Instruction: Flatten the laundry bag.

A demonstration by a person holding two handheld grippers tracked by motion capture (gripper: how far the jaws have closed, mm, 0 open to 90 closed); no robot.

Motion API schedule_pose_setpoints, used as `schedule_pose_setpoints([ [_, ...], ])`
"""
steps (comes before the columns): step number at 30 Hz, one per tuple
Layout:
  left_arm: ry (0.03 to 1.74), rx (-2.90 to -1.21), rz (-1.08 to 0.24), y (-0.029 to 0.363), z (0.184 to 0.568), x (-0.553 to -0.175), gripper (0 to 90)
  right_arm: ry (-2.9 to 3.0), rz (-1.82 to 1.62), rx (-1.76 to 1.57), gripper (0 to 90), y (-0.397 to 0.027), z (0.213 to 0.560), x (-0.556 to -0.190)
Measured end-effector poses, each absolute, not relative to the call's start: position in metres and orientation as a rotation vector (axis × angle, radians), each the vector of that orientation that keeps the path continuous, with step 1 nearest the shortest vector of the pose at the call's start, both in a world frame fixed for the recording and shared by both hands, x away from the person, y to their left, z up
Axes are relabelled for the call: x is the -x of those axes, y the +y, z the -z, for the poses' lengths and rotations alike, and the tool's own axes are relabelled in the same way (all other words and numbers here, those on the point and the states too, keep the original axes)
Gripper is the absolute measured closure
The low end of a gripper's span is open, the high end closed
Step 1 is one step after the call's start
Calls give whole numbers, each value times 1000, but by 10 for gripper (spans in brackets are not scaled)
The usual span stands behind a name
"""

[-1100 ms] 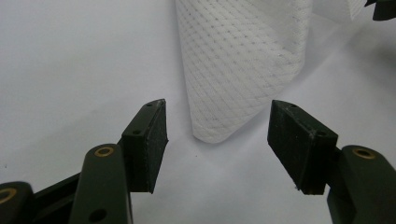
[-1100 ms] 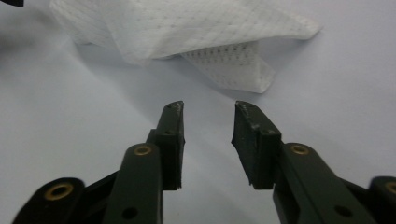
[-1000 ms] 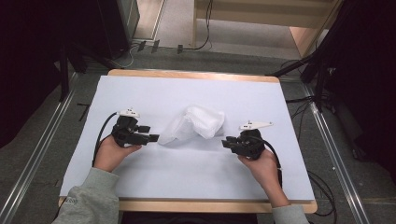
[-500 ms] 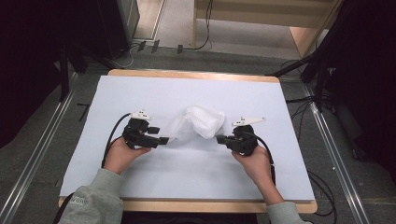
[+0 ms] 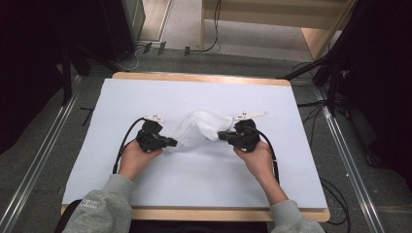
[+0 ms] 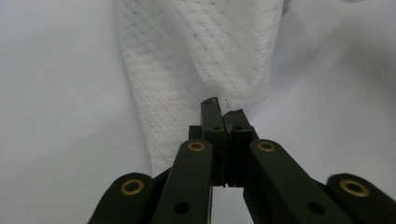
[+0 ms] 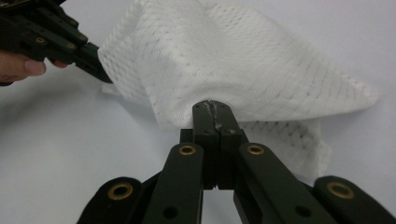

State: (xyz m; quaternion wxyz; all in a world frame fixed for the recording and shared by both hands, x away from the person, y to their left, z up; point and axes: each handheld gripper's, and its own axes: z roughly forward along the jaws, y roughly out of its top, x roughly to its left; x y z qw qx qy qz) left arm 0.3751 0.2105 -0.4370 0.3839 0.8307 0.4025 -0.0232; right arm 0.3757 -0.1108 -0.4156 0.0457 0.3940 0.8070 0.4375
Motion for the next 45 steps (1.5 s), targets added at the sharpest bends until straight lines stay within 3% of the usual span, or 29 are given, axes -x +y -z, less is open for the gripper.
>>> schedule_pose_setpoints([
  [5,994,-2082,144,211,434,-366,900,2449,-1360,-1187,900,-108,405,-385],
  [15,964,-2120,173,213,434,-333,900,2472,-1395,-1101,900,-83,389,-401],
  [16,960,-2114,172,215,434,-332,881,2481,-1392,-1088,900,-79,389,-403],
  [19,965,-2084,138,222,427,-329,670,2501,-1382,-1062,900,-66,390,-408],
  [21,967,-2076,88,227,419,-327,582,2518,-1371,-1055,900,-59,393,-412],
  [29,993,-2057,-56,231,395,-341,490,2570,-1330,-1046,900,-43,406,-423],
  [39,945,-2104,-125,199,387,-378,377,2576,-1323,-1055,900,-48,406,-420],
  [42,941,-2137,-114,194,396,-386,379,2576,-1333,-1055,900,-51,406,-419],
  [43,950,-2142,-136,192,398,-388,421,2575,-1337,-1060,900,-51,407,-419],
  [45,951,-2142,-123,192,402,-390,630,2578,-1338,-1059,900,-51,408,-418],
])
